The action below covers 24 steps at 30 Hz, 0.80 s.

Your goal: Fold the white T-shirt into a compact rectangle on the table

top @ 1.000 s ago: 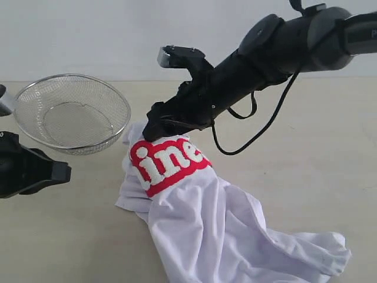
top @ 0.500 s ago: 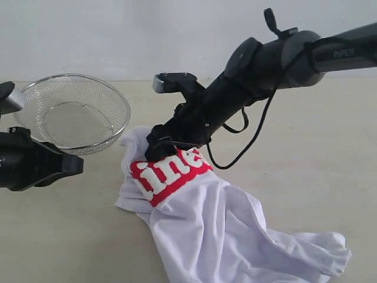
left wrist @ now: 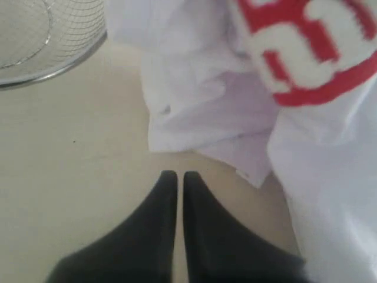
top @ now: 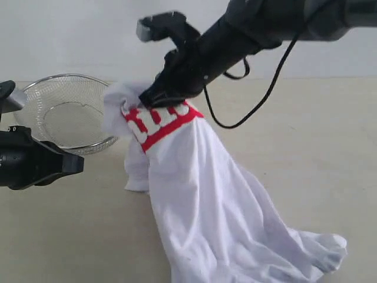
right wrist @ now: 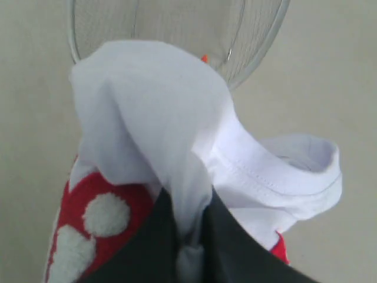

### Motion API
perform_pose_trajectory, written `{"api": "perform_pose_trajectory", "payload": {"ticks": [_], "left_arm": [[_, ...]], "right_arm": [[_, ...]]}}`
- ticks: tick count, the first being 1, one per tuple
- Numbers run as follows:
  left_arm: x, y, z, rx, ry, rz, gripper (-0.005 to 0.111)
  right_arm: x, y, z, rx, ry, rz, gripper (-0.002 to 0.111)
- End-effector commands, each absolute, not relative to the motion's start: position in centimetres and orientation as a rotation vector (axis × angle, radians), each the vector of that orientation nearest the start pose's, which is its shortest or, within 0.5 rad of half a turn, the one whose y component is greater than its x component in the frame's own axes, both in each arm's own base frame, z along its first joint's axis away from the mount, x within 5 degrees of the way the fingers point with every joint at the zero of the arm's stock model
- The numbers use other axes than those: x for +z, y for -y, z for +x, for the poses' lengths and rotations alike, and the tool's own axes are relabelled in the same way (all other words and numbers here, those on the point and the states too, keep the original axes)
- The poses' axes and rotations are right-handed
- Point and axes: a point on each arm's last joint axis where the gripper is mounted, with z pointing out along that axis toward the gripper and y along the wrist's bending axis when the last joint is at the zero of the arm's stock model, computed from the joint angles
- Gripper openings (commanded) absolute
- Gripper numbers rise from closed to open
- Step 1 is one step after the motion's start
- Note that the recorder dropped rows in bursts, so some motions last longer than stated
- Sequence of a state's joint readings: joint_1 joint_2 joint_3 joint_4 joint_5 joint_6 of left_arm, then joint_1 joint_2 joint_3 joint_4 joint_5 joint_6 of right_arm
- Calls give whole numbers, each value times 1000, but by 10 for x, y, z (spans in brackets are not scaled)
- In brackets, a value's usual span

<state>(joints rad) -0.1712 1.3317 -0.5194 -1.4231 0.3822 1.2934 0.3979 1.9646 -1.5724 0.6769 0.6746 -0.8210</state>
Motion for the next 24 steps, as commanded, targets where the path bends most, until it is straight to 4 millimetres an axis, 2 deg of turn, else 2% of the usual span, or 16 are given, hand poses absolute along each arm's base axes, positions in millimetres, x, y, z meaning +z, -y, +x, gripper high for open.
{"api": "perform_pose_trajectory", "payload": {"ticks": [1, 5, 10, 17, 24], "left_arm": [[198, 74, 224, -600, -2343, 254, 4], [198, 74, 224, -600, -2343, 254, 4], [198, 74, 224, -600, -2343, 254, 4], [199, 75, 225, -620, -2329, 234, 4], [200, 76, 226, -637, -2313, 223, 4]], "right_arm": [[319, -189, 371, 462, -2056, -942, 0], [347, -174, 359, 329, -1943, -862, 0], [360, -163, 364, 199, -1778, -694, 0], [341, -159, 393, 51, -1676, -593, 0], [323, -157, 414, -130, -1575, -591, 0]]}}
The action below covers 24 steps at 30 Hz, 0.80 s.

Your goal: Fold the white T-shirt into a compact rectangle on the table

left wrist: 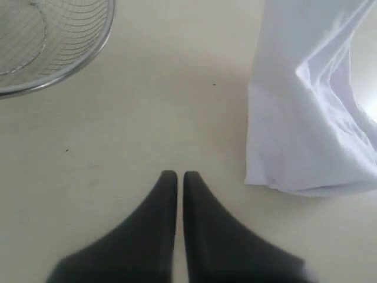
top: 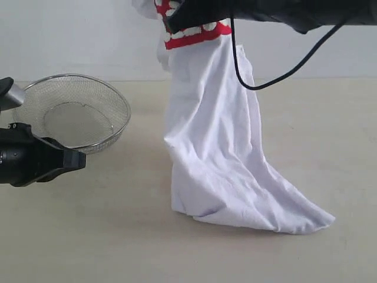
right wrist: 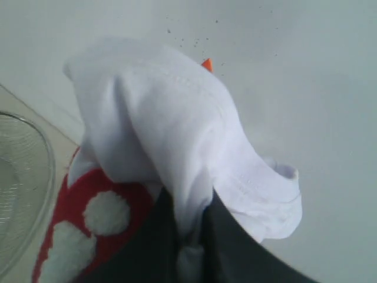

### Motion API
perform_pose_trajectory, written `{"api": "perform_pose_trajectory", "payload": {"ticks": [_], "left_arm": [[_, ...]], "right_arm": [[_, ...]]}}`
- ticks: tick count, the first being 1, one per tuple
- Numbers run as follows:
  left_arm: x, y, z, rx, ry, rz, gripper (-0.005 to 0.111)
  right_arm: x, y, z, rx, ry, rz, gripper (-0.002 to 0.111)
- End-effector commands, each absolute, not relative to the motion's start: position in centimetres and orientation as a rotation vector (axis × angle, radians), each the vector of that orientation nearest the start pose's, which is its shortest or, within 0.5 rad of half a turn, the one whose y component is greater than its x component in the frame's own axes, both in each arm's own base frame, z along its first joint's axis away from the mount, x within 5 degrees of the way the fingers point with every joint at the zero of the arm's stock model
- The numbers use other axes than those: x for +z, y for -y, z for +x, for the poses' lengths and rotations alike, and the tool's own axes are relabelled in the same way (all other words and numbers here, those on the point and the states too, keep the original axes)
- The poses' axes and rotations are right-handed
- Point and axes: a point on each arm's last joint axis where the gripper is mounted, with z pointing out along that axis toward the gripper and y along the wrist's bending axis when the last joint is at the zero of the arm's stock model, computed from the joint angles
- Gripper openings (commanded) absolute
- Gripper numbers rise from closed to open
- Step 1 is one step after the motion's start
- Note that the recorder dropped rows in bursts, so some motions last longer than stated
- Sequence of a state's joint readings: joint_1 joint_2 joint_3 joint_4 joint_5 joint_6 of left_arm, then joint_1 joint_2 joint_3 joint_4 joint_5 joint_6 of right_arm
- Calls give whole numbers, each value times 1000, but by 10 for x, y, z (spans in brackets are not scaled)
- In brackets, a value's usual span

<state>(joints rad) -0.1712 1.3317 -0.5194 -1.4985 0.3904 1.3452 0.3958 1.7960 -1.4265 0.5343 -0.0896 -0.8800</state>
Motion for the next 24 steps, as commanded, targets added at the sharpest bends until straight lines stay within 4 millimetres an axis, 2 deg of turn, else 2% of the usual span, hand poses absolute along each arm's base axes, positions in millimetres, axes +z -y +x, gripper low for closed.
{"api": "perform_pose_trajectory", "payload": {"ticks": [1, 6, 8, 11, 13, 14, 15, 16, 18, 20, 22, 24], "left_arm": [[201, 76, 226, -644, -2313, 226, 4], [201, 77, 225, -660, -2311, 238, 4], [200, 78, 225, -666, -2315, 245, 4], [195, 79, 227, -671, -2333, 256, 4], [191, 79, 228, -675, -2349, 256, 4], [189, 79, 229, -675, -2354, 257, 4], [187, 80, 229, -684, -2356, 255, 4], [186, 81, 230, -698, -2356, 254, 4], [187, 83, 230, -729, -2339, 267, 4], [189, 85, 230, -754, -2311, 285, 4], [190, 85, 231, -759, -2293, 285, 4], [191, 86, 232, -767, -2281, 279, 4]], "right_arm": [[320, -154, 417, -157, -1569, -591, 0], [298, -139, 431, -151, -1659, -541, 1], [291, -130, 436, -153, -1692, -516, 9], [287, -113, 442, -172, -1717, -480, 34], [286, -101, 445, -166, -1740, -422, 63], [286, -97, 446, -160, -1748, -389, 74], [286, -91, 446, -139, -1766, -332, 84], [285, -88, 447, -109, -1784, -276, 89], [287, -85, 444, -42, -1823, -227, 88], [292, -87, 440, 10, -1847, -252, 79], [300, -85, 434, 38, -1859, -299, 61], [310, -82, 426, 80, -1875, -345, 38]]}}
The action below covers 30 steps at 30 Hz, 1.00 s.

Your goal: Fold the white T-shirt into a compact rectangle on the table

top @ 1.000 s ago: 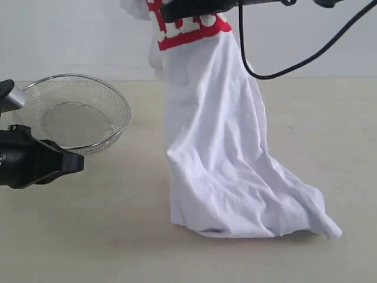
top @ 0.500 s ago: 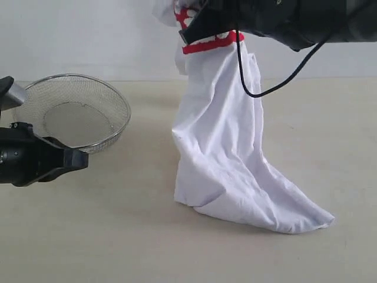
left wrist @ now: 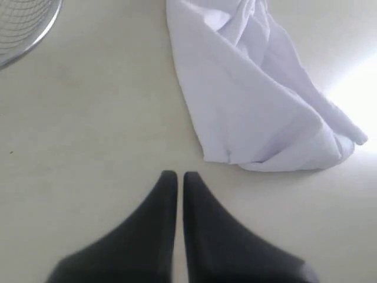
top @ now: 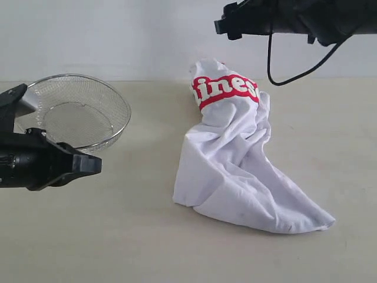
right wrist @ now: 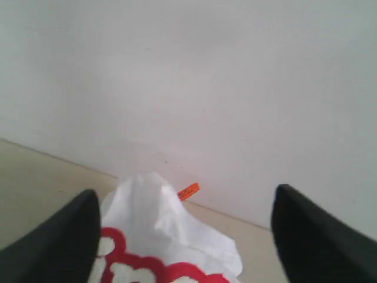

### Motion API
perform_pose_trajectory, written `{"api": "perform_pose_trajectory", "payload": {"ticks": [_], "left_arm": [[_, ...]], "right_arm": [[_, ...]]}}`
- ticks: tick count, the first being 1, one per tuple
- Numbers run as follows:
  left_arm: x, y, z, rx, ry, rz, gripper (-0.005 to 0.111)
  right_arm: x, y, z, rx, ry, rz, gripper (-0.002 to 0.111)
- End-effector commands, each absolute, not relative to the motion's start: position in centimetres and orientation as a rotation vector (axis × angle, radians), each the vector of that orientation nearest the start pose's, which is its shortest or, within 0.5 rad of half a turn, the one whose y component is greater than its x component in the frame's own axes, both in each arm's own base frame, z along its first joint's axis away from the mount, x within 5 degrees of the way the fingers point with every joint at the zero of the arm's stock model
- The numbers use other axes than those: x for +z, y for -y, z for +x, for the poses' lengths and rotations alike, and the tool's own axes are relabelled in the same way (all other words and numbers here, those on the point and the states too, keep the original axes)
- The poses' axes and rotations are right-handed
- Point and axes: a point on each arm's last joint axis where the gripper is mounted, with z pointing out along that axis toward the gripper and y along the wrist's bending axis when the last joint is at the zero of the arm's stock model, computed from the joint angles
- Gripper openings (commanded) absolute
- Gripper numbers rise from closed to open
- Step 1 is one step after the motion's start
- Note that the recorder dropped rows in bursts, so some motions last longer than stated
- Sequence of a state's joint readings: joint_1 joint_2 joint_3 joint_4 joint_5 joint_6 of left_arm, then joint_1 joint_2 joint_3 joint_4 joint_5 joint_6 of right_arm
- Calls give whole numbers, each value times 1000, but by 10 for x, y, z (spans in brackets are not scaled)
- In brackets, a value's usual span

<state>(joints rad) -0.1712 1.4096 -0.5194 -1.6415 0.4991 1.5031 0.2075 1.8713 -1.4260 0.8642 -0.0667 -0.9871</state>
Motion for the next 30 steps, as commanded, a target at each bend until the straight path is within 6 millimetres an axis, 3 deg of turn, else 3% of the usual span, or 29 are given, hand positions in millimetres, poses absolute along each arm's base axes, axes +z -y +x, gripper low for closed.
{"api": "perform_pose_trajectory", "payload": {"ticks": [1, 2, 5, 8, 11, 14, 15, 18, 19, 24, 30], "left_arm": [[194, 87, 234, -782, -2270, 286, 4], [195, 88, 236, -793, -2261, 295, 4], [202, 103, 253, -851, -2211, 395, 4], [202, 129, 276, -869, -2199, 493, 4], [182, 150, 307, -841, -2235, 537, 4], [163, 161, 319, -945, -2254, 573, 4], [159, 162, 322, -955, -2261, 574, 4], [156, 163, 323, -958, -2268, 573, 4], [156, 163, 323, -958, -2268, 573, 4], [156, 163, 323, -953, -2261, 583, 4], [157, 164, 322, -971, -2255, 590, 4]], "right_arm": [[322, -69, 417, 138, -1910, -376, 7], [327, -60, 412, 172, -1932, -364, 0], [333, -16, 384, 193, -2186, -334, 0], [315, 18, 352, -76, -2534, -240, 0], [274, 11, 330, 45, -2734, -295, 0], [233, 3, 309, 198, -2843, -252, 4], [223, 1, 304, 231, -2858, -248, 13], [206, -2, 297, 278, -2852, -174, 56], [204, -3, 296, 276, -2853, -174, 61], [169, -32, 300, 281, -2898, -287, 48], [136, -33, 307, 246, -2973, -304, 58]]}}
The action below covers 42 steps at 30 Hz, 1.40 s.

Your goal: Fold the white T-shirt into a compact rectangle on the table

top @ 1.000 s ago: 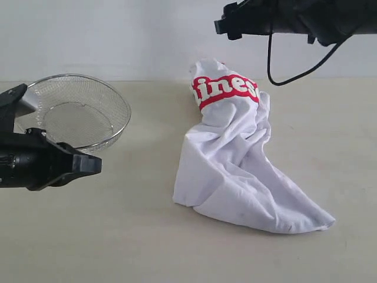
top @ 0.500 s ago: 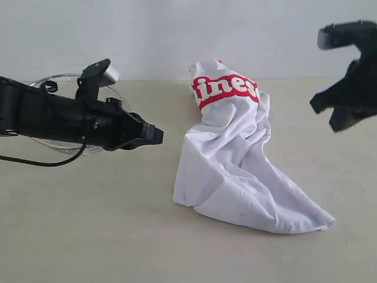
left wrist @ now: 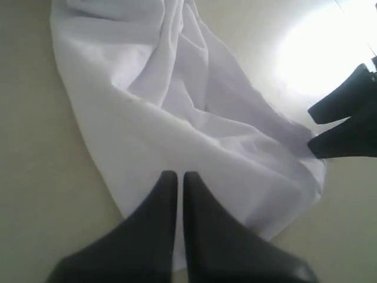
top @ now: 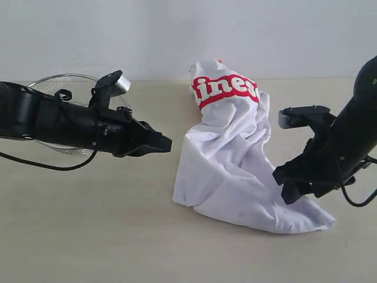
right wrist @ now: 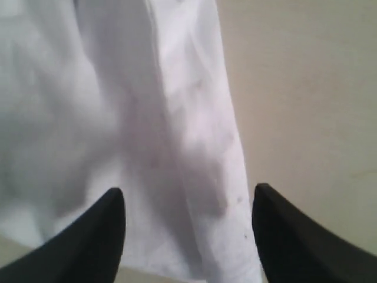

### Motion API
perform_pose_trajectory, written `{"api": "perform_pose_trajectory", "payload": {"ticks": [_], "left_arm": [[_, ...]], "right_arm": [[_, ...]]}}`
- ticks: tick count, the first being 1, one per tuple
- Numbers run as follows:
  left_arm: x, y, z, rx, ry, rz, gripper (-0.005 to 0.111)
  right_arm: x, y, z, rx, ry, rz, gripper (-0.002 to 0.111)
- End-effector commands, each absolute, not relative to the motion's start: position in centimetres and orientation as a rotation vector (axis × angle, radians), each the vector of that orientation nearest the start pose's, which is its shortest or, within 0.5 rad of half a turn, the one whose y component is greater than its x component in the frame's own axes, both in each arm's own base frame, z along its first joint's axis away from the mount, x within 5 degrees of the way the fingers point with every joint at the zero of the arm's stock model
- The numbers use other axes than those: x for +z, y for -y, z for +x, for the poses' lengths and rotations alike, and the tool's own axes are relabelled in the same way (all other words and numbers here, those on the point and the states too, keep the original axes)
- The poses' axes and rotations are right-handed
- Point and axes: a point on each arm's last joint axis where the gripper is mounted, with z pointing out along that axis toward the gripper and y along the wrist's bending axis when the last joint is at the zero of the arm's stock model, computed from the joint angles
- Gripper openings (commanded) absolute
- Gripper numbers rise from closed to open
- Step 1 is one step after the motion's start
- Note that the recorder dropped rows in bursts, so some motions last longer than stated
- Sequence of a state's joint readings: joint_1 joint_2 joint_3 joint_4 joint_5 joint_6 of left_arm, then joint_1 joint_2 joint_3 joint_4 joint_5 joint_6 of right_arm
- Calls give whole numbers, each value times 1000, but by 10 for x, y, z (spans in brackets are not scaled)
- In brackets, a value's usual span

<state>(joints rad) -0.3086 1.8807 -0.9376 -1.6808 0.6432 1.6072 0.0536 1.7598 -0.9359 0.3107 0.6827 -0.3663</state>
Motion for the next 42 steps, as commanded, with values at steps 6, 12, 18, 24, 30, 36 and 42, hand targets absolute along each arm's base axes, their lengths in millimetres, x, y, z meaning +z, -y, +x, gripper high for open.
{"api": "perform_pose_trajectory", "payload": {"ticks": [6, 12, 18, 24, 30, 36, 42], "left_arm": [[157, 164, 322, -971, -2255, 590, 4], [157, 163, 322, -962, -2258, 587, 4], [157, 162, 323, -958, -2254, 592, 4], [157, 162, 322, -957, -2255, 594, 4], [157, 162, 322, -957, -2255, 594, 4], [157, 163, 321, -977, -2248, 604, 4], [158, 164, 321, -991, -2243, 611, 4]], "right_arm": [[120, -33, 306, 261, -3047, -267, 52], [119, -42, 302, 283, -3072, -330, 0], [156, -68, 296, 312, -2940, -428, 0], [234, -75, 274, 346, -2685, -396, 0], [271, -42, 260, 191, -2602, -149, 0], [258, 8, 262, -47, -2711, 116, 0], [236, 32, 269, -73, -2803, 242, 0]]}}
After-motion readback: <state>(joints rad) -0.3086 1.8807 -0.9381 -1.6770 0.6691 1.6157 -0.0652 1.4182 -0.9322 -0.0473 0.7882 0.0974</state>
